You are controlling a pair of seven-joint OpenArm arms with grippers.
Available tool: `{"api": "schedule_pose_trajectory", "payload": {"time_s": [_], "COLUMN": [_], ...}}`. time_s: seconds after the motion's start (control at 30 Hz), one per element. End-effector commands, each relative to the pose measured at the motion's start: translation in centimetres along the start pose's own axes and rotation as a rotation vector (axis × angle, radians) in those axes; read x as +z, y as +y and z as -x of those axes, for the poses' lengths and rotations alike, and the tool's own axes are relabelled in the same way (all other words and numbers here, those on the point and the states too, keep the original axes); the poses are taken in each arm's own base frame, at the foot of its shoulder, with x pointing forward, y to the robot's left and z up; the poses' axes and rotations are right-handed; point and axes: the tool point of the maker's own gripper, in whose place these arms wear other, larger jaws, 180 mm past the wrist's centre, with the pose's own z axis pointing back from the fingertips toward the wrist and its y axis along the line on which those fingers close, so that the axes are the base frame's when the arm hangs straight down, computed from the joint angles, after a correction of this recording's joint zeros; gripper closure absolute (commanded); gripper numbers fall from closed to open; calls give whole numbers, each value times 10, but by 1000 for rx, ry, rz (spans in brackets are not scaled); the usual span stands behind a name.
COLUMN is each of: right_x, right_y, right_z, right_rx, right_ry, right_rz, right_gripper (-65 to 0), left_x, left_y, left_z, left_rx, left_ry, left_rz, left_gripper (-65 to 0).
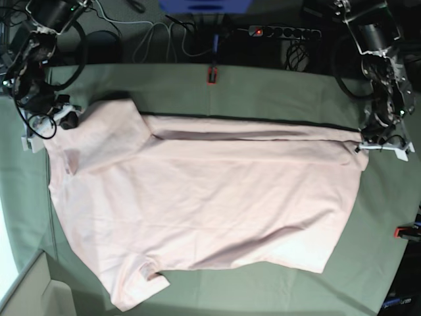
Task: Layout the t-shirt on the table in an organized manner, then fold the t-shirt properly
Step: 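Lower the folded edge and release it with the right gripper, then grasp the shirt's collar-side corner with the right gripper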
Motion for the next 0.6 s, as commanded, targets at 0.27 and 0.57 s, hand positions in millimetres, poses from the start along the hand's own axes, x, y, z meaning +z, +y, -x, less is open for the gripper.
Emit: {"api": "schedule_pose_trajectory", "payload": {"time_s": [0.27,0.57], "right_x": [27,36], "right_y": [-31,-47], "right_z": [-30,-47], "right_rx": [16,35], "right_ry": [-94,-97], "right_rz": [79,115], "right_gripper": [0,0], "left_x": [2,2], "left_y": [-1,-1], "left_z": [-11,-16], "left_rx": [-9,-12], "left_ry": [-22,-30], "left_rz": [3,3], "left_gripper": [0,0]}}
